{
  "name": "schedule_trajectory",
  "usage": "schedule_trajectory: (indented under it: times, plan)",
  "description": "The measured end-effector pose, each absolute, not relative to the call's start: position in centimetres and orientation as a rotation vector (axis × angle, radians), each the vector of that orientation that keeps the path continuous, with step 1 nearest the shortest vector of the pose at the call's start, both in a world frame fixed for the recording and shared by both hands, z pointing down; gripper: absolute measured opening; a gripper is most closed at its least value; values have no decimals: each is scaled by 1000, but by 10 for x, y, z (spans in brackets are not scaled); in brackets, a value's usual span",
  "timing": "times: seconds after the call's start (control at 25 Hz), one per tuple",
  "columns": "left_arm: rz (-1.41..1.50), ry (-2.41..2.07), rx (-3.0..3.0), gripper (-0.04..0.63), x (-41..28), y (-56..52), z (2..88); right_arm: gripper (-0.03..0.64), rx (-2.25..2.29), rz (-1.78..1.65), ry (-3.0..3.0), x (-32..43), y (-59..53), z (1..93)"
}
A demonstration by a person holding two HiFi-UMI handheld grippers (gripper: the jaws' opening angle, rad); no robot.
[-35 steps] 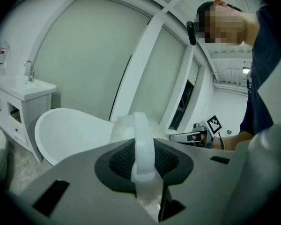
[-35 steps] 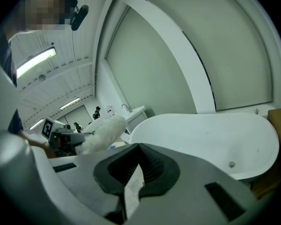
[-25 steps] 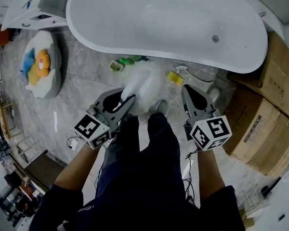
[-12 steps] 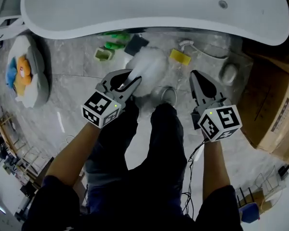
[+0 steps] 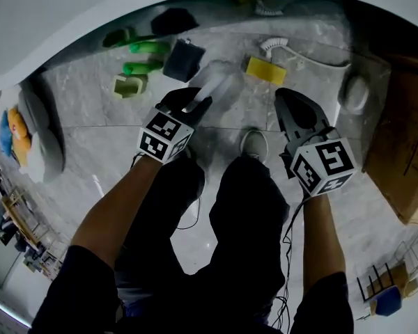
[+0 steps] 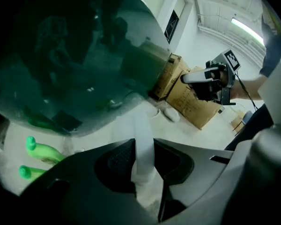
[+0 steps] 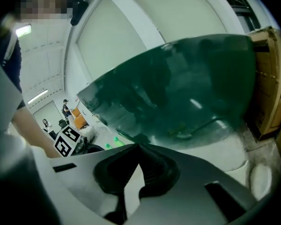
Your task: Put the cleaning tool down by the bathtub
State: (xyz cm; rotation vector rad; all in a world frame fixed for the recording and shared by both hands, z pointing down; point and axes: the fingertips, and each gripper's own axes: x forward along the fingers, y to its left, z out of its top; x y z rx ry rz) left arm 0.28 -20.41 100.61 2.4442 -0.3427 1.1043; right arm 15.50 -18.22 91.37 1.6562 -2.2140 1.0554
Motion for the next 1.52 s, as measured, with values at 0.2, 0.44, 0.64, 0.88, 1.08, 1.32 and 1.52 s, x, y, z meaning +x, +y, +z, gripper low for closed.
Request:
schedule_trajectory:
  times: [0.2,0.44,0.64,0.88,1.08,1.32,1.52]
  plan:
    - [1161,-327,2443,114,9,-208,1084,5,1617,1034,-2221,156,-187,977]
    - [1217,-323,2431,114,6,-206,1165,5,1607,1035,-2211,163,-190,1026]
    - [1266,-331,2423,114,1,-205,1210,5,1583,1043,-2202,163,-187,1046]
    - [1315,-346,2459,114,0,-200,1236,5,1556,1042,-2208,158,-184,1055]
    - [1334,-372,2426,114,-7,-192,1246,6,1549,1043,-2197,152,-180,1057]
    - [1320,-361,2397,170,-8,-192,1240,9,1558,1045,-2182,148,-181,1053]
    - [1291,-378,2403,186,-7,-197,1197,11,1551,1034,-2181,142,-183,1019]
